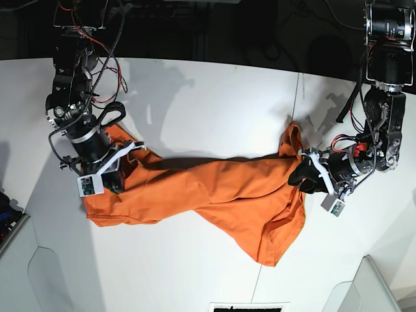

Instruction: Layout the t-shirt on the table in an organized manner, then fold the t-shirt properly

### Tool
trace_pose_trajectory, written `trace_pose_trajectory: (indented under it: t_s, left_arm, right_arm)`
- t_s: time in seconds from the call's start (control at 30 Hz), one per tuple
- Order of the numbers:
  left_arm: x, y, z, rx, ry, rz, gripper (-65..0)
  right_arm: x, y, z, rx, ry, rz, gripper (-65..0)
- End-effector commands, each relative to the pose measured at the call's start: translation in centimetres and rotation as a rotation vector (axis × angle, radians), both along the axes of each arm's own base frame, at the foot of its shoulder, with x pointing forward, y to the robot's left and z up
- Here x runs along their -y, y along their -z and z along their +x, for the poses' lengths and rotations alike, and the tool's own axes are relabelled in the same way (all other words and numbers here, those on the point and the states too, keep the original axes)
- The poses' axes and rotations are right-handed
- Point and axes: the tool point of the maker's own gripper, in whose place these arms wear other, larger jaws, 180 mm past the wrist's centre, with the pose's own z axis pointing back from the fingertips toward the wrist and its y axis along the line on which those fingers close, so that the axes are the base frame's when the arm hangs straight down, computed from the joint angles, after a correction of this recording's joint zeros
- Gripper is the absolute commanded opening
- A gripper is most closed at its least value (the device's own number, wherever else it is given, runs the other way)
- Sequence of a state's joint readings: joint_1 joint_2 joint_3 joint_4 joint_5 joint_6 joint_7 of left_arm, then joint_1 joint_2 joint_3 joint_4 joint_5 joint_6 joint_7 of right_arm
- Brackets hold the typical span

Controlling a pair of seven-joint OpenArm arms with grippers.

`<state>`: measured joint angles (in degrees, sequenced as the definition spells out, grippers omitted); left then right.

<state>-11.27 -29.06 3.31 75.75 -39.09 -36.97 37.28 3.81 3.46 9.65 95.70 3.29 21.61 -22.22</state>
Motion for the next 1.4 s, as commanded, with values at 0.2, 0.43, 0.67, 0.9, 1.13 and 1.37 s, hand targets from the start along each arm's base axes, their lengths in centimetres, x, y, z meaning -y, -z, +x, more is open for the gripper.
trace_pose_trajectory:
  t_s: [0.2, 0.43, 0.67, 0.9, 1.13, 1.37]
  left_arm:
    - [-0.2, -0.7, -0.1, 0.025, 0.005, -0.011, -35.3]
    - [-0.2, -0.3, -0.4, 0.015, 0.006, -0.009, -35.3]
    - [-0.3, -0.2, -0.5, 0.013, 0.006, 0.0, -35.3]
    - [0.0, -0.3, -0.8, 0.01, 0.034, -0.007, -35.3]
    - [1.5, -3.5, -1.4, 0.015, 0.102, -0.094, -35.3]
    - [4.1, -4.7, -3.4, 0.001, 0.178, -0.158, -35.3]
  right_arm:
    - [-0.2, -9.6, 6.6, 0.27, -0.017, 0.011, -65.0]
    - [0.4, -10.8, 15.6, 0.299, -0.005, -0.011, -65.0]
    - [0.4, -7.6, 18.1, 0.132, 0.023, 0.06, -21.6]
    - [0.2, -5.9, 12.2, 0.06, 0.011, 0.083, -21.8]
    - [0.4, -2.6, 2.8, 0.015, 0.0, 0.032, -21.8]
    - [2.6, 2.4, -1.8, -0.1, 0.069, -0.001, -21.8]
